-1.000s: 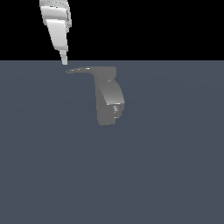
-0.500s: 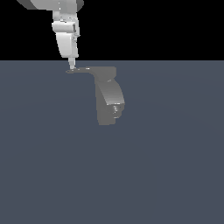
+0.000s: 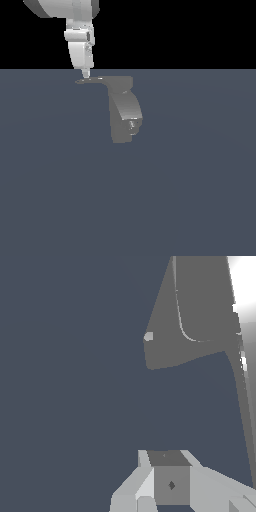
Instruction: Turn on the faucet by rotating a designated handle.
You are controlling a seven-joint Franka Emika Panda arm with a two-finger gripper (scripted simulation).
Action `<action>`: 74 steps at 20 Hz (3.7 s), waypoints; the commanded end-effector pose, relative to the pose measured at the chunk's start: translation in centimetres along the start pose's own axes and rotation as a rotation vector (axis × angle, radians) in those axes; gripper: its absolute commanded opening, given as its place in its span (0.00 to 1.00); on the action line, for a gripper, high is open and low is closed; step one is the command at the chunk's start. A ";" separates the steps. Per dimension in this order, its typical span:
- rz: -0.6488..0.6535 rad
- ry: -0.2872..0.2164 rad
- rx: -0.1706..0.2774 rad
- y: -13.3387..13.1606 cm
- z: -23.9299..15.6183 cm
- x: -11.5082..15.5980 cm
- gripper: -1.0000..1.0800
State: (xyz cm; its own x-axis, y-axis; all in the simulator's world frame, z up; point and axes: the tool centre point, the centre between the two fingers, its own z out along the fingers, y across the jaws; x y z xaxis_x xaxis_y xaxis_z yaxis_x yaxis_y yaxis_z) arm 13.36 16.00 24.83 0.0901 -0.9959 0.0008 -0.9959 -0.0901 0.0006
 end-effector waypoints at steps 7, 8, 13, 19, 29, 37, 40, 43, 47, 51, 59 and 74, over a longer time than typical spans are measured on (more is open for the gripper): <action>0.002 0.000 0.001 0.6 0.0 0.0 0.00; 0.002 0.000 0.001 0.8 0.0 0.0 0.00; 0.002 0.000 0.001 1.9 0.0 -0.1 0.00; 0.002 0.000 0.001 3.3 0.0 -0.2 0.00; 0.002 0.000 0.001 5.7 0.0 -0.3 0.00; 0.002 0.000 0.000 7.8 0.0 -0.4 0.00; 0.002 0.000 0.000 8.7 0.0 -0.4 0.00; 0.002 0.000 0.000 9.5 0.0 -0.5 0.00; 0.002 -0.001 0.001 10.4 0.0 -0.5 0.00; 0.004 -0.002 0.003 10.7 0.0 0.1 0.00; 0.004 -0.001 0.003 12.5 0.0 1.7 0.00; 0.003 -0.001 0.001 16.3 0.0 4.7 0.00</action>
State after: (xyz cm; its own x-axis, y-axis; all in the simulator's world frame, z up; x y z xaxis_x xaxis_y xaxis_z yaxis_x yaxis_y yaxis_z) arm -2.02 10.72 24.84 0.0955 -0.9954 -0.0024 -0.9954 -0.0955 -0.0034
